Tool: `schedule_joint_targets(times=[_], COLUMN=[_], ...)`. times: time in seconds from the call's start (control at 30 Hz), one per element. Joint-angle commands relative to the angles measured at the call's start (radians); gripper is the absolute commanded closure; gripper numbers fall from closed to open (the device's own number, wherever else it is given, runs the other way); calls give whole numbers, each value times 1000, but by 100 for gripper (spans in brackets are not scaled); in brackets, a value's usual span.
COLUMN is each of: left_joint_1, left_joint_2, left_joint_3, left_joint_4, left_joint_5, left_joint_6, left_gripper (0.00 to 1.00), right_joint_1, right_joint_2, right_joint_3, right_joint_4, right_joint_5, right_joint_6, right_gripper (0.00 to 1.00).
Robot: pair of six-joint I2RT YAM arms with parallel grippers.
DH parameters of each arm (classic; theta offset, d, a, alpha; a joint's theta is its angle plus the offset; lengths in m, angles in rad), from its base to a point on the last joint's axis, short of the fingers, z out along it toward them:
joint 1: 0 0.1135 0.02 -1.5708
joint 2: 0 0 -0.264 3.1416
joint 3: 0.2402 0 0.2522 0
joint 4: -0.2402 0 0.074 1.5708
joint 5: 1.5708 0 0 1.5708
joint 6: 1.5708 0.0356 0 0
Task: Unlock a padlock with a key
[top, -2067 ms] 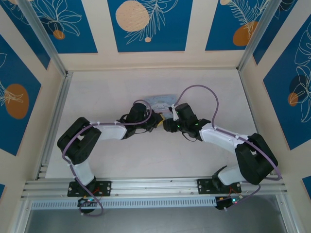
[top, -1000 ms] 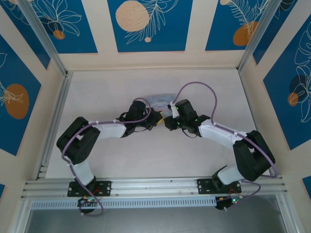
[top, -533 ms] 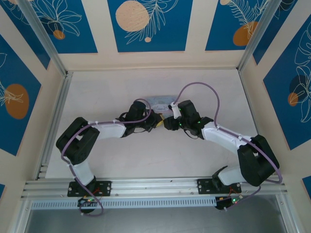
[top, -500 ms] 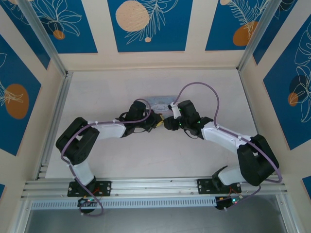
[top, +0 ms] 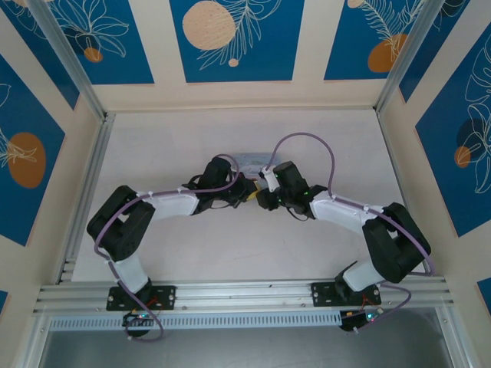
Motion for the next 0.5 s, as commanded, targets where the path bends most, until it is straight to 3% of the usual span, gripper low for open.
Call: schedule_joint_targets(times=[0.0,0.23,0.47], left_joint_1=[6,6,6], left_joint_2=[-35,-31,-7], left_joint_3=[34,33,23], left_joint_4=[14,3,11], left_joint_5=[39,49,59], left_joint_6=[17,25,28], left_gripper=[100,100,100], right_joint_1=[7,5,-25], right_joint_2=[19,8,-19], right_joint_3=[44,69,66], right_joint_4=[27,33,43], right_joint_5=[35,14,-162], right_joint_6=[-17,-22,25], right_gripper=[74,88,100])
